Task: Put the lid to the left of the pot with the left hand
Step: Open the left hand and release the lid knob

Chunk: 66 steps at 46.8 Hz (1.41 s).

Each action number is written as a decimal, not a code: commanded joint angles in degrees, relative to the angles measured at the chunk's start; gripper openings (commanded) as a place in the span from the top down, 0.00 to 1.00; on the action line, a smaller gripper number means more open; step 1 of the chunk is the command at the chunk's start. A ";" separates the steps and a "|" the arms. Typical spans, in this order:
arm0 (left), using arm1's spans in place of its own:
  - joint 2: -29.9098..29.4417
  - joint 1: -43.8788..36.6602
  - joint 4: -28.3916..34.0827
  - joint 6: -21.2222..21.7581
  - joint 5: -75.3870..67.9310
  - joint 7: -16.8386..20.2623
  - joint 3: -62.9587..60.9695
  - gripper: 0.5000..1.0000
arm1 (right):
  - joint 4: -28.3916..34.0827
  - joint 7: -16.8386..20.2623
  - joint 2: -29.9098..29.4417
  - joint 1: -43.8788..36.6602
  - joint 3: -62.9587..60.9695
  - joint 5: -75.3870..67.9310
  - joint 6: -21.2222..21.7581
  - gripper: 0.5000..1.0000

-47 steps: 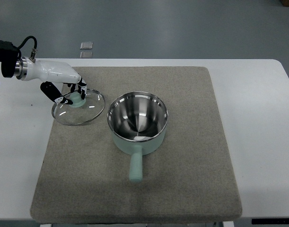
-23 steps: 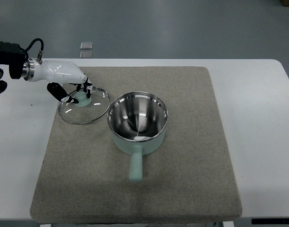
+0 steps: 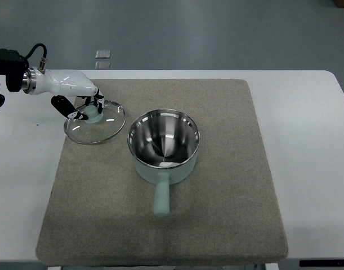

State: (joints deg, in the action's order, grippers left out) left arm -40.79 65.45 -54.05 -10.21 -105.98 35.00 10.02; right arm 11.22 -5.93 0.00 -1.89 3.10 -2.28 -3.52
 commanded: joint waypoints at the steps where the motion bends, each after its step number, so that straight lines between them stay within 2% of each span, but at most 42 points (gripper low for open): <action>1: 0.10 -0.15 -0.09 1.86 0.33 0.00 0.09 1.00 | -0.05 -0.05 0.00 0.04 0.06 0.00 0.01 0.15; 8: 0.36 -1.37 0.00 5.11 0.77 0.00 0.00 1.00 | 0.03 -0.05 0.00 -0.05 -0.02 0.00 0.01 0.15; 18: 0.27 -1.38 -0.09 5.03 0.68 0.00 0.00 0.98 | -0.05 -0.05 0.00 0.04 -0.02 0.00 0.01 0.15; 21: 0.19 -1.46 -0.18 5.03 0.86 0.00 0.00 0.88 | 0.03 -0.05 0.00 -0.05 -0.02 0.00 0.01 0.15; 26: 0.10 -1.46 -0.36 5.11 1.03 0.00 0.09 0.63 | 0.03 0.04 0.00 -0.05 -0.02 0.00 0.01 0.15; 30: 0.01 -1.46 -0.53 5.20 1.12 0.00 0.09 0.57 | -0.05 -0.05 0.00 -0.05 -0.02 0.00 0.01 0.15; 34: -0.16 -1.46 -0.62 5.29 1.21 0.00 0.18 0.47 | -0.05 -0.05 0.00 -0.05 -0.02 0.00 0.01 0.15; 40: -0.25 -1.46 -0.71 5.29 1.21 0.00 0.26 0.45 | 0.03 -0.05 0.00 -0.05 -0.02 0.00 0.01 0.15; 45: -0.34 -1.46 -0.71 5.29 1.30 0.00 0.79 0.39 | -0.05 -0.05 0.00 0.04 -0.02 0.00 0.01 0.15; 56: -0.17 -0.94 -0.44 5.38 7.26 0.00 1.23 0.39 | 0.03 -0.05 0.00 -0.05 -0.02 0.00 0.01 0.15; 58: -0.08 -0.76 -0.36 5.38 10.07 0.00 1.32 0.32 | 0.03 -0.05 0.00 0.04 -0.02 0.00 0.01 0.15; 60: 0.01 -0.76 -0.18 5.46 13.67 0.00 1.49 0.16 | -0.05 -0.05 0.00 -0.05 -0.02 0.00 0.01 0.15; 61: 0.10 -0.76 -0.01 5.64 15.69 0.00 1.67 0.11 | -0.05 -0.05 0.00 -0.05 -0.02 0.00 0.09 0.15; 63: 0.19 -0.94 0.61 6.17 20.00 0.00 1.85 0.08 | 0.03 -0.05 0.00 -0.05 -0.02 0.00 0.01 0.15; 66: 0.36 -1.20 1.58 6.69 25.89 0.00 1.85 0.07 | -0.05 -0.05 0.00 -0.05 -0.02 0.00 0.01 0.15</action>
State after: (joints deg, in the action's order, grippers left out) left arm -40.59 64.60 -53.38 -4.04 -85.84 35.00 11.90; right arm 11.21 -5.98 0.00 -1.91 3.10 -2.28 -3.51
